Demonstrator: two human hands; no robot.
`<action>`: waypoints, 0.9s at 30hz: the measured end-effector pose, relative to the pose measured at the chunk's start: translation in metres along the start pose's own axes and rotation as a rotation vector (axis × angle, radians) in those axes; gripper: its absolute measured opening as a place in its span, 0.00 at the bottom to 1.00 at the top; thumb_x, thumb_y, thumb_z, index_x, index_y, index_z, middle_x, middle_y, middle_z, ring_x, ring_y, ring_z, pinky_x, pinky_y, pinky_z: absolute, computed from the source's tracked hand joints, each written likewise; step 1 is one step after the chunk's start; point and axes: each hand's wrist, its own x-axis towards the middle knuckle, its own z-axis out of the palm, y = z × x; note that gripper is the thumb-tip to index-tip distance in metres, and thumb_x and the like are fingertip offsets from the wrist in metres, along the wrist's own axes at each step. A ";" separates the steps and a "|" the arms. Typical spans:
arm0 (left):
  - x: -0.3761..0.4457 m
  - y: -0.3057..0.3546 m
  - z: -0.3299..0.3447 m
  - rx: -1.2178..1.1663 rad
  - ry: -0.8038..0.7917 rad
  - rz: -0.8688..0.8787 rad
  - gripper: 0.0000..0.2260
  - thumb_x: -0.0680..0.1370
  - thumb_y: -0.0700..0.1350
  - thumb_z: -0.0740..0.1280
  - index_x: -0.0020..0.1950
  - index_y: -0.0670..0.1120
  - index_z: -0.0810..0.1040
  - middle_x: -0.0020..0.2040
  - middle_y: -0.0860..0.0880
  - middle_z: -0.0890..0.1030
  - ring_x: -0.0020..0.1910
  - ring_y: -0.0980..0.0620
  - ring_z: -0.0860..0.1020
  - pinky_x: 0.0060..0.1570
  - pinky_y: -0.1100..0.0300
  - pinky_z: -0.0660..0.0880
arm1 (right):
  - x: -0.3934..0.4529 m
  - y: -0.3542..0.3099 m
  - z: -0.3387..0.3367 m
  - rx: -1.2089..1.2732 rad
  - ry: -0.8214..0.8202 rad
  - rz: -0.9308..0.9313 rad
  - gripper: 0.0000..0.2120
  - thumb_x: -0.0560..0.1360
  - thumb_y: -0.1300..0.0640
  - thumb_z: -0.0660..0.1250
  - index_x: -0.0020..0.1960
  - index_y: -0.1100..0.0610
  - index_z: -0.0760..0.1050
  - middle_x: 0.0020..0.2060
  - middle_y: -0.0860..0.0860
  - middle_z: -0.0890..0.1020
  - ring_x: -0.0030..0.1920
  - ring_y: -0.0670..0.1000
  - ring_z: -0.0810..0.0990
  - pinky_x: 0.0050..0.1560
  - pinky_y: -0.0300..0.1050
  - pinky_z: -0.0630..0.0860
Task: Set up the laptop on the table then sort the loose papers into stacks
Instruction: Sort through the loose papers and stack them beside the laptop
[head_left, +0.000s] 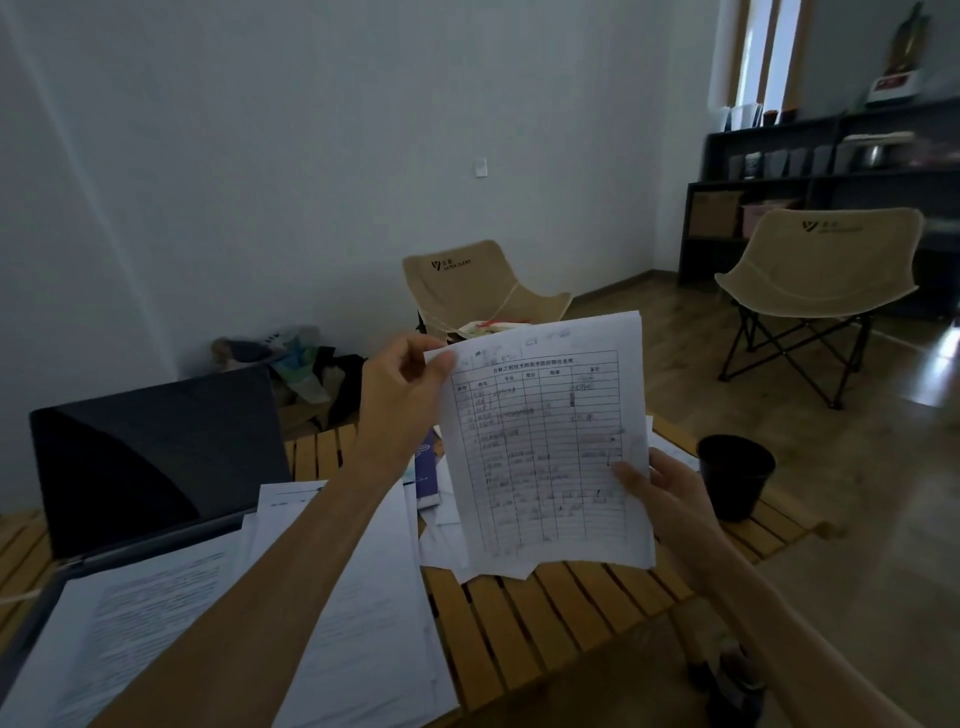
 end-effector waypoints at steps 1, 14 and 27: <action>0.000 0.000 0.000 0.011 0.000 0.008 0.05 0.79 0.43 0.67 0.48 0.42 0.78 0.44 0.47 0.83 0.44 0.52 0.82 0.44 0.58 0.82 | 0.000 0.000 0.000 -0.018 0.019 -0.019 0.08 0.79 0.60 0.66 0.57 0.57 0.80 0.50 0.52 0.86 0.51 0.54 0.86 0.51 0.55 0.82; -0.002 -0.021 -0.005 0.104 0.107 -0.048 0.13 0.76 0.49 0.70 0.44 0.41 0.73 0.41 0.43 0.79 0.41 0.48 0.81 0.42 0.53 0.83 | 0.003 0.030 0.002 -0.372 -0.074 0.030 0.09 0.81 0.58 0.63 0.52 0.50 0.82 0.46 0.45 0.86 0.51 0.49 0.84 0.47 0.47 0.82; -0.047 -0.051 -0.065 -0.018 0.086 -0.376 0.09 0.78 0.42 0.70 0.57 0.43 0.76 0.49 0.47 0.83 0.44 0.49 0.83 0.38 0.54 0.82 | -0.025 0.004 0.074 -0.331 -0.135 0.050 0.07 0.82 0.56 0.62 0.54 0.50 0.79 0.47 0.42 0.84 0.48 0.41 0.82 0.42 0.32 0.76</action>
